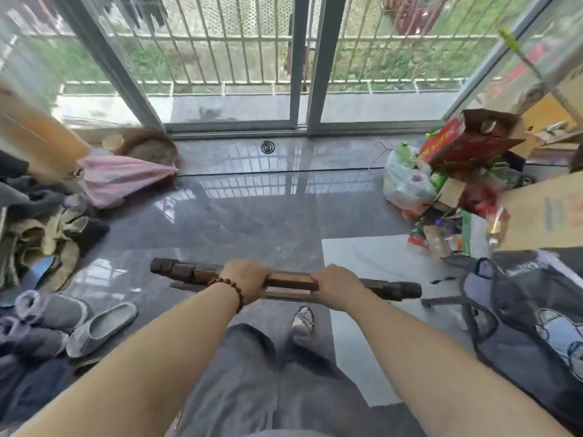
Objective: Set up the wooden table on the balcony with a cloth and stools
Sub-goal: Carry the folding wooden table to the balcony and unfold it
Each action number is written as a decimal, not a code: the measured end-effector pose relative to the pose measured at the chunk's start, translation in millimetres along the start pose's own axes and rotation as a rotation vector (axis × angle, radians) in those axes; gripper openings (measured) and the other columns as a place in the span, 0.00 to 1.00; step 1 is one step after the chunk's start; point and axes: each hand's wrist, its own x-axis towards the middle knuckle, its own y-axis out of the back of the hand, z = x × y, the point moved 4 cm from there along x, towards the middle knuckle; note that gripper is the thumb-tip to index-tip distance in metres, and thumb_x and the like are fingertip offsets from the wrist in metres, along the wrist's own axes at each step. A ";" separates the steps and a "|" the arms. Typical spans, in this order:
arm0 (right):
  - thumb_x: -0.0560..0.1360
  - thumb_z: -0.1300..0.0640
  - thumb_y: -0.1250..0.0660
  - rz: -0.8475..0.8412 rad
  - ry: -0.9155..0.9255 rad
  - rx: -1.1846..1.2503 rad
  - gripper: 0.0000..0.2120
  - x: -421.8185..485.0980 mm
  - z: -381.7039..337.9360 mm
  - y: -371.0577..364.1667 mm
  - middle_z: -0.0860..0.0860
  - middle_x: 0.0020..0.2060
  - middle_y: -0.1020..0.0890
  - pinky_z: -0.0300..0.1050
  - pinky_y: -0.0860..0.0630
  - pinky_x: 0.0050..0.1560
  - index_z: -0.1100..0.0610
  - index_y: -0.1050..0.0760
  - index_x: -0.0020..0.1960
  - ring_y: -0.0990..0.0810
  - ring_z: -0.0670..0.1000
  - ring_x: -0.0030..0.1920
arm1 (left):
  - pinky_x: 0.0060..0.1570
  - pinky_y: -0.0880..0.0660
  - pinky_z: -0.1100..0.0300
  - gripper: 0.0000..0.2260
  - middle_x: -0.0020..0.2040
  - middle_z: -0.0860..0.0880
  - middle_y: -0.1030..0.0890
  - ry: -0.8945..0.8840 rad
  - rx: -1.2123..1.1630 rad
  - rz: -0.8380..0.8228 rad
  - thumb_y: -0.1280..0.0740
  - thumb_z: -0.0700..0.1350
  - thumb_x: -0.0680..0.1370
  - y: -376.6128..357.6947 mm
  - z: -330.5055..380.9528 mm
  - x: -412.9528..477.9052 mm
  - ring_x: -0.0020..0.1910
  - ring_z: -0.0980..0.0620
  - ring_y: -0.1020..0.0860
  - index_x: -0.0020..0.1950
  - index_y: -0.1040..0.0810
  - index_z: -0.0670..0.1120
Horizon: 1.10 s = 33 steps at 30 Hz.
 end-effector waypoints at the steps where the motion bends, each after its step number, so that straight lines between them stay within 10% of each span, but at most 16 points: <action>1: 0.77 0.54 0.41 0.000 0.019 -0.016 0.10 14.0 4.0 5.0 0.58 0.52 0.20 0.46 0.27 0.47 0.56 0.25 0.52 0.22 0.60 0.52 | 0.49 0.26 0.53 0.11 0.56 0.46 0.21 0.006 -0.001 0.013 0.41 0.45 0.79 2.1 -4.7 12.7 0.55 0.44 0.22 0.59 0.26 0.50; 33: 0.77 0.52 0.39 0.062 0.047 -0.031 0.08 264.3 102.6 0.7 0.54 0.52 0.20 0.47 0.28 0.47 0.54 0.27 0.53 0.22 0.57 0.52 | 0.50 0.30 0.52 0.08 0.54 0.49 0.22 0.038 -0.087 0.085 0.43 0.47 0.79 -39.4 -80.3 264.0 0.54 0.45 0.23 0.57 0.31 0.50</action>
